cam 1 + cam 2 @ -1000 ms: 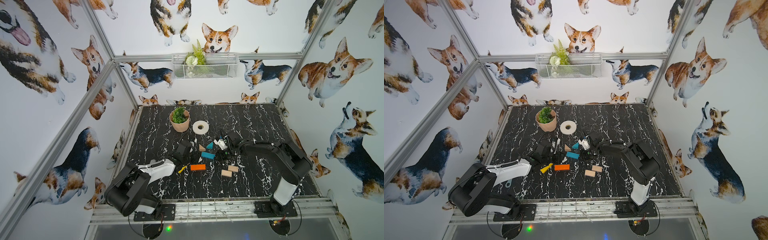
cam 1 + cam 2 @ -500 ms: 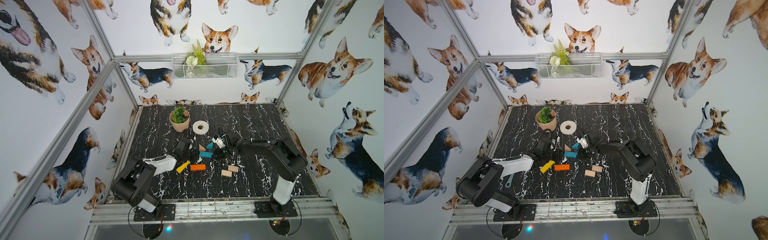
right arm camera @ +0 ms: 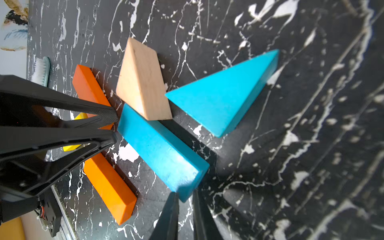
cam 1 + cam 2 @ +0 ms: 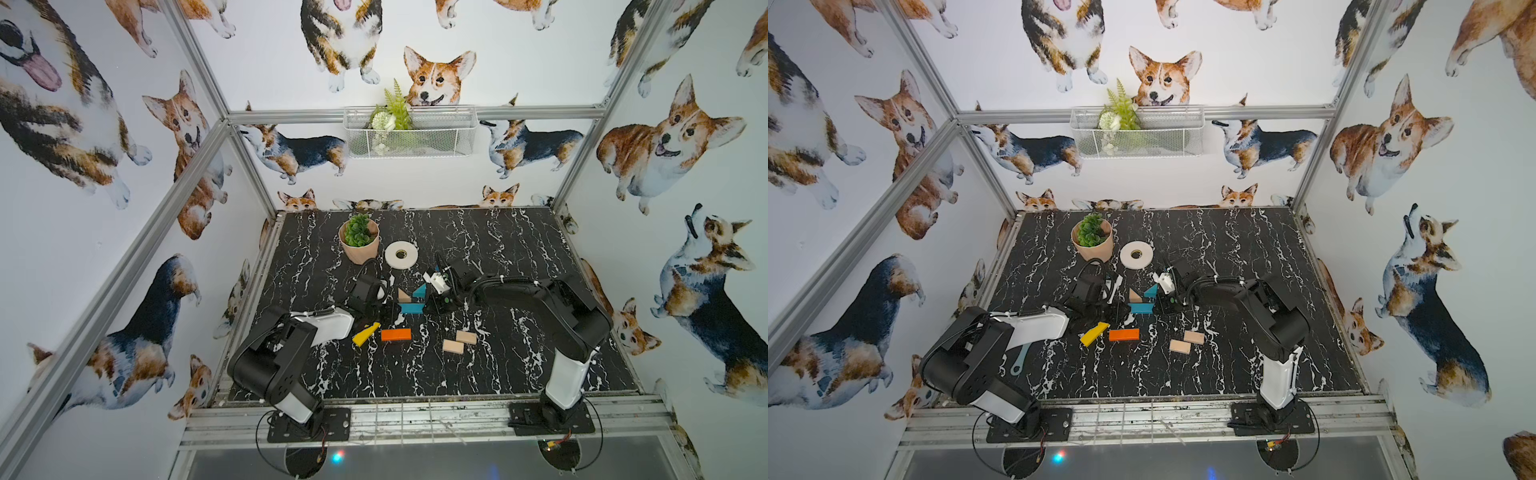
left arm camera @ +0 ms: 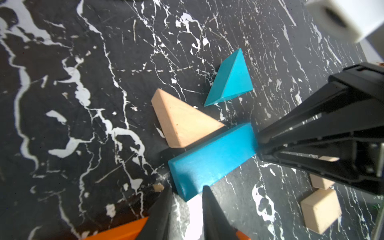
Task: Assemble a carrot with building blocks
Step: Assemble the building block at the center of the board.
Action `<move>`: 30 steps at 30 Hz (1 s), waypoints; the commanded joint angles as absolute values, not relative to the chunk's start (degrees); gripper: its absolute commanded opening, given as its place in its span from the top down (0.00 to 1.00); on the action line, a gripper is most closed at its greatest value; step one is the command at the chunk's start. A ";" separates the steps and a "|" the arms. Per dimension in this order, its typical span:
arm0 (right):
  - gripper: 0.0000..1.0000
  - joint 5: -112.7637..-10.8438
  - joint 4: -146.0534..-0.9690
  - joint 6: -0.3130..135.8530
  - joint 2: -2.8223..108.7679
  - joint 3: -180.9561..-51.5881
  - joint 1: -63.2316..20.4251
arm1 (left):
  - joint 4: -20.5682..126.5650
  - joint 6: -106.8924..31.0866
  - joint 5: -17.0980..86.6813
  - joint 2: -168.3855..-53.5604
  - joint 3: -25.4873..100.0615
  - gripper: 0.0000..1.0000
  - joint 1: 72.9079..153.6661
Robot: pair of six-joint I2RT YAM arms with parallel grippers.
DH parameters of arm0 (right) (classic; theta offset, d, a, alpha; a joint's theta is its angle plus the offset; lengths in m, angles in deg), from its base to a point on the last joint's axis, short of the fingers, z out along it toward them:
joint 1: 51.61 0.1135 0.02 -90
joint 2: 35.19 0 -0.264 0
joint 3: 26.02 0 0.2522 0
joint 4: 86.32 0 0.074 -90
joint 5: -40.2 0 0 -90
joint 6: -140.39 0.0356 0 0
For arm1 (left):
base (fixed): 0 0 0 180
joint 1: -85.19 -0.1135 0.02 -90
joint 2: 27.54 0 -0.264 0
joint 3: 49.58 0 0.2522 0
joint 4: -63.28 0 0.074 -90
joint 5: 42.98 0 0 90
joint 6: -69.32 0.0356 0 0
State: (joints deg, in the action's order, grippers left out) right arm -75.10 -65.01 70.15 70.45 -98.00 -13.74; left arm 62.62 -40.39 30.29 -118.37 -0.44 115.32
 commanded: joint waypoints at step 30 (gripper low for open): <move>0.81 -70.95 -66.67 68.71 73.36 -100.00 -13.72 | 65.77 -41.04 25.86 -124.19 2.71 0.76 115.25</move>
State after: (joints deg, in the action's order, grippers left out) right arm -73.88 -65.58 69.89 72.51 -99.90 -14.11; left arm 65.18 -40.82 29.48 -123.53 2.36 115.03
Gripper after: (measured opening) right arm 0.184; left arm 0.237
